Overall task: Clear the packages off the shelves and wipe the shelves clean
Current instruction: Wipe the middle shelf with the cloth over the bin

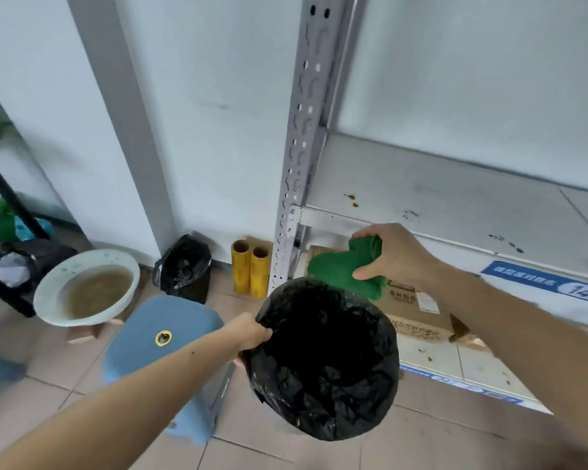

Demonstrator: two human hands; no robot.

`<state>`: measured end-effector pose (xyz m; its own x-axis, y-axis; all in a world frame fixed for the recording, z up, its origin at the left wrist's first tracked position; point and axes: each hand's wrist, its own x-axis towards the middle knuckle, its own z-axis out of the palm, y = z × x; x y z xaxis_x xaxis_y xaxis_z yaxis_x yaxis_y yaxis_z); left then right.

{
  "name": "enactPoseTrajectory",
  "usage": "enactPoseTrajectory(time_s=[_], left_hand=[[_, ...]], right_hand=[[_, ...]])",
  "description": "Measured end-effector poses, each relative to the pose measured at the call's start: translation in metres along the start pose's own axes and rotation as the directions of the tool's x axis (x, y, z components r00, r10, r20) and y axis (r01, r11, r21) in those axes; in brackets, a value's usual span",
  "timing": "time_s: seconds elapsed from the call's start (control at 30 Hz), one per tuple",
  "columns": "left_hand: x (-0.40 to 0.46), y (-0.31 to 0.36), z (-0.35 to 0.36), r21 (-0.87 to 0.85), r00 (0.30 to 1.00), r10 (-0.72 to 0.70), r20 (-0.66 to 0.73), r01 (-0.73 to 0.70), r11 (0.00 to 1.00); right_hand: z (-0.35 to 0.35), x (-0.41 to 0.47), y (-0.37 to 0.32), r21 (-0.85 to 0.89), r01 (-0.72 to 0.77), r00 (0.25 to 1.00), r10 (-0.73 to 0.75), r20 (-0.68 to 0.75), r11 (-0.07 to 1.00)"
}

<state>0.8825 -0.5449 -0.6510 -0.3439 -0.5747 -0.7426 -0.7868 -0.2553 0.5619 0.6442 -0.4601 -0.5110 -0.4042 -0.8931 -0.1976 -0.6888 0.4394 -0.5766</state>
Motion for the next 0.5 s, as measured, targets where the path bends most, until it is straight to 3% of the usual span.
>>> enactPoseTrajectory(time_s=[0.23, 0.5], left_hand=[[0.004, 0.054, 0.021, -0.019, 1.000, -0.010, 0.019, 0.010, 1.000], [0.042, 0.111, 0.069, -0.005, 1.000, -0.017, 0.003, 0.017, 1.000]], right_hand=[[-0.083, 0.010, 0.046, 0.114, 0.004, 0.999, 0.000, -0.035, 0.994], [-0.164, 0.095, 0.126, 0.164, -0.008, 0.987, 0.035, -0.157, 0.986]])
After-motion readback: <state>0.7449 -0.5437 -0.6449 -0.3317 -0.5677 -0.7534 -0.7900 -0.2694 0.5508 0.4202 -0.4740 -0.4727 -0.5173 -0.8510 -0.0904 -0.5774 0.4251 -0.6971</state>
